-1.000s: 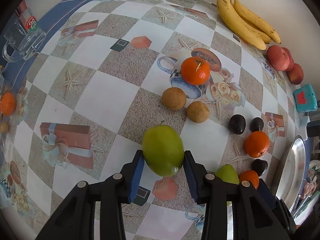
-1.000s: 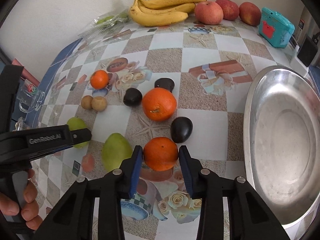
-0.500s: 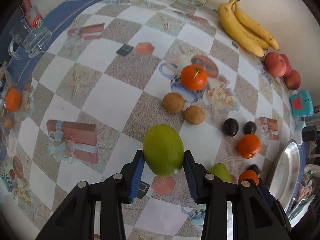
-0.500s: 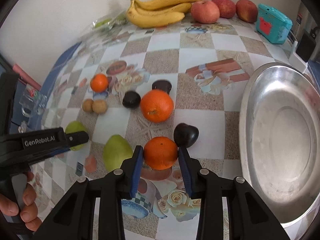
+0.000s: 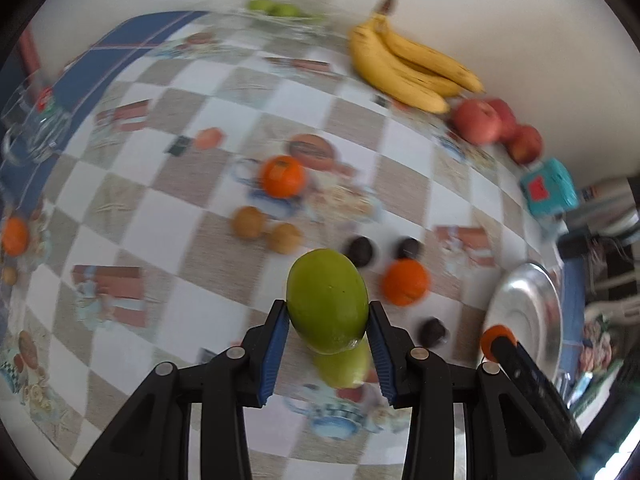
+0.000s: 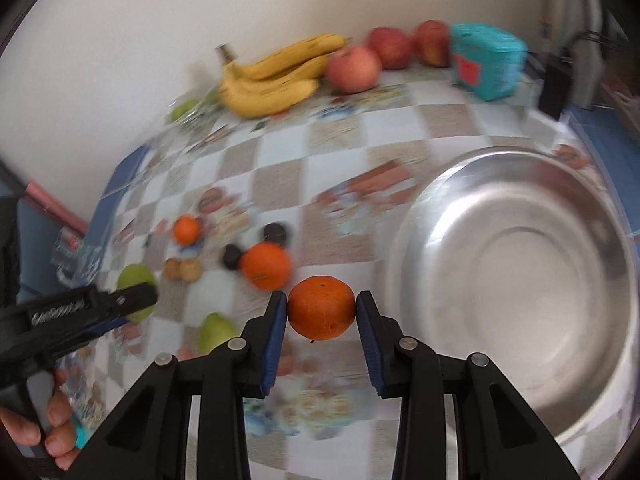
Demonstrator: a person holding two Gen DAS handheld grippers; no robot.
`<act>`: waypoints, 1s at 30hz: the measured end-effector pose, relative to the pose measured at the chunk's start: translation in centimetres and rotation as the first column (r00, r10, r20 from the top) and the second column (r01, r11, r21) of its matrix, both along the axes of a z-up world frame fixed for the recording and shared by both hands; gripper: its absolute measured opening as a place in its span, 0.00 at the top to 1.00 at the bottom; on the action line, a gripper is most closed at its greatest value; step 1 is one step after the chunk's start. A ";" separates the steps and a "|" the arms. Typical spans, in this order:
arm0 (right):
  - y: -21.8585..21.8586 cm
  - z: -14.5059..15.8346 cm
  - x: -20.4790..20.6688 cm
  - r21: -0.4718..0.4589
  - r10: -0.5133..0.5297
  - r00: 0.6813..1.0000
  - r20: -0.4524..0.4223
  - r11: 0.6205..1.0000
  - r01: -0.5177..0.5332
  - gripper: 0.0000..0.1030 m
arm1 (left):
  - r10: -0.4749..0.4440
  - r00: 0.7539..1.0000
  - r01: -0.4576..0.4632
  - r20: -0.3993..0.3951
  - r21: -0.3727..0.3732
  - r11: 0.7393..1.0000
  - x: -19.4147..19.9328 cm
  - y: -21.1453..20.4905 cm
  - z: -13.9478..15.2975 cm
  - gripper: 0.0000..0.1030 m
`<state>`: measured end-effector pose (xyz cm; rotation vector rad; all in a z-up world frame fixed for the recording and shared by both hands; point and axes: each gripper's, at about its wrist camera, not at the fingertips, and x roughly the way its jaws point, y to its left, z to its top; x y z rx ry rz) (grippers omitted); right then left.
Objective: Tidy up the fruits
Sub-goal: 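Carry the orange into the steel bowl and open the right tool while the left tool drops the mango there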
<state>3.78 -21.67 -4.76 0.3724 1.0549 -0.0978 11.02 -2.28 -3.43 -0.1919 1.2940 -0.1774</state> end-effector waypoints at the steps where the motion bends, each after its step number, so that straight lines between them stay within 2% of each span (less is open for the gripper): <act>1: -0.9 0.1 -0.3 -0.006 -0.020 1.000 -0.001 1.000 0.020 0.64 | -0.025 1.000 0.025 0.004 0.000 1.000 -0.3 -0.9 0.1 0.59; 7: -5.8 0.0 -1.9 -0.105 -0.152 0.988 -0.035 0.983 0.148 0.64 | -0.186 0.982 0.186 0.039 0.010 0.982 -2.3 -6.8 0.3 0.59; 15: -10.1 -0.3 -3.8 -0.140 -0.228 0.972 -0.053 0.966 0.218 0.64 | -0.371 0.925 0.370 0.085 0.028 0.928 -4.9 -13.8 -0.5 0.59; 21: -11.0 -0.6 -4.6 -0.125 -0.247 0.966 -0.077 0.963 0.237 0.64 | -0.442 0.892 0.439 0.095 0.054 0.897 -6.3 -16.8 -1.4 0.60; 27: -11.7 -0.7 -5.2 -0.120 -0.281 0.956 -0.087 0.955 0.270 0.63 | -0.455 0.885 0.450 0.104 0.066 0.891 -6.6 -17.1 -1.1 0.57; 30: -11.9 -0.8 -5.3 -0.113 -0.290 0.953 -0.093 0.954 0.279 0.60 | -0.442 0.890 0.436 0.107 0.077 0.897 -6.3 -16.6 -0.9 0.53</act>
